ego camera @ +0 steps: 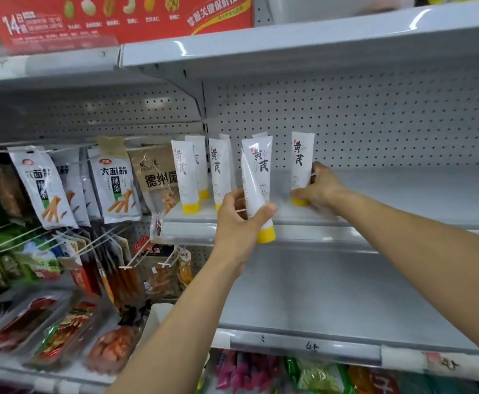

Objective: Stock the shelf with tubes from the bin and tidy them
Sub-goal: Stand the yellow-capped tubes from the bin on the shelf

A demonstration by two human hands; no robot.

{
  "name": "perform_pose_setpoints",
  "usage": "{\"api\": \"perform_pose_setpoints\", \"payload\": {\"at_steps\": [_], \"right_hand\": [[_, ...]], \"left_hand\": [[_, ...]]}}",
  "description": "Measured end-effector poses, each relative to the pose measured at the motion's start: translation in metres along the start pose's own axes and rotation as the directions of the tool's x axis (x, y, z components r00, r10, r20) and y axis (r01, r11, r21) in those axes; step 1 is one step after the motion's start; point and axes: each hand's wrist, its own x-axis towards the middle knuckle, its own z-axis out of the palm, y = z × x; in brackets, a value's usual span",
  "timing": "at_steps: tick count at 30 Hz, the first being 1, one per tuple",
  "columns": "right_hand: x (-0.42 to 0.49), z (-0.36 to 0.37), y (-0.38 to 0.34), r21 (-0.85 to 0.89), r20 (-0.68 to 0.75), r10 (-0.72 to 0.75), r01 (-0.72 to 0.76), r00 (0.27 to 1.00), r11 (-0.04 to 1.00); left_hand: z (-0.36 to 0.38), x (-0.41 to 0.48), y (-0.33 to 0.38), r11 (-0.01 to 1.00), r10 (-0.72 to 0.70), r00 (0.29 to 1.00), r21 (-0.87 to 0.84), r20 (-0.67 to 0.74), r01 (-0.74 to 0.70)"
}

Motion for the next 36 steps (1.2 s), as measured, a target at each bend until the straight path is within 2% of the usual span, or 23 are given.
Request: {"api": "perform_pose_setpoints", "payload": {"at_steps": [8, 12, 14, 17, 18, 20, 22, 23, 24, 28, 31, 36], "right_hand": [[0.013, 0.005, 0.004, -0.021, 0.009, -0.007, 0.007, 1.000, 1.000], [0.006, 0.002, 0.004, -0.038, 0.036, 0.046, -0.045, 0.998, 0.998], [-0.003, -0.004, 0.003, -0.052, -0.005, 0.049, -0.049, 0.999, 0.997], [-0.030, -0.013, -0.007, -0.004, -0.120, -0.063, 0.064, 0.991, 0.998], [-0.041, -0.016, -0.011, 0.063, -0.082, -0.097, 0.102, 0.992, 0.993], [-0.067, -0.020, -0.022, 0.142, 0.144, -0.166, 0.146, 0.976, 0.979], [-0.089, -0.020, -0.032, 0.134, 0.389, -0.191, 0.150, 0.901, 0.980], [-0.095, -0.018, -0.034, 0.134, 0.448, -0.202, 0.157, 0.871, 0.978], [-0.100, -0.015, -0.035, 0.147, 0.457, -0.217, 0.167, 0.863, 0.975], [-0.105, -0.002, -0.035, 0.197, 0.330, -0.244, 0.186, 0.912, 0.963], [-0.108, -0.004, -0.034, 0.222, 0.342, -0.241, 0.171, 0.908, 0.960], [-0.105, -0.012, -0.032, 0.150, 0.324, -0.185, 0.143, 0.928, 0.978]], "left_hand": [[-0.002, 0.005, -0.002, 1.000, -0.015, 1.000, -0.004, -0.007, 0.015], [-0.004, 0.001, -0.002, 0.999, -0.031, 1.000, -0.025, 0.001, 0.031], [-0.006, 0.000, 0.000, 0.998, -0.043, 0.999, -0.053, 0.014, 0.044], [-0.009, -0.003, 0.004, 0.994, -0.053, 0.998, -0.089, 0.031, 0.056], [-0.008, -0.004, 0.005, 0.994, -0.052, 0.998, -0.098, 0.033, 0.055], [-0.006, -0.005, 0.006, 0.993, -0.043, 0.999, -0.111, 0.028, 0.046], [-0.004, -0.006, 0.008, 0.992, -0.041, 0.998, -0.122, 0.038, 0.045], [-0.002, -0.008, 0.009, 0.991, -0.042, 0.998, -0.124, 0.049, 0.048], [-0.001, -0.009, 0.011, 0.990, -0.045, 0.997, -0.128, 0.061, 0.052], [0.007, -0.014, 0.018, 0.983, -0.060, 0.994, -0.166, 0.088, 0.074], [0.009, -0.016, 0.020, 0.987, -0.066, 0.992, -0.137, 0.107, 0.081], [0.009, -0.017, 0.023, 0.996, -0.068, 0.985, -0.052, 0.158, 0.077]]}}
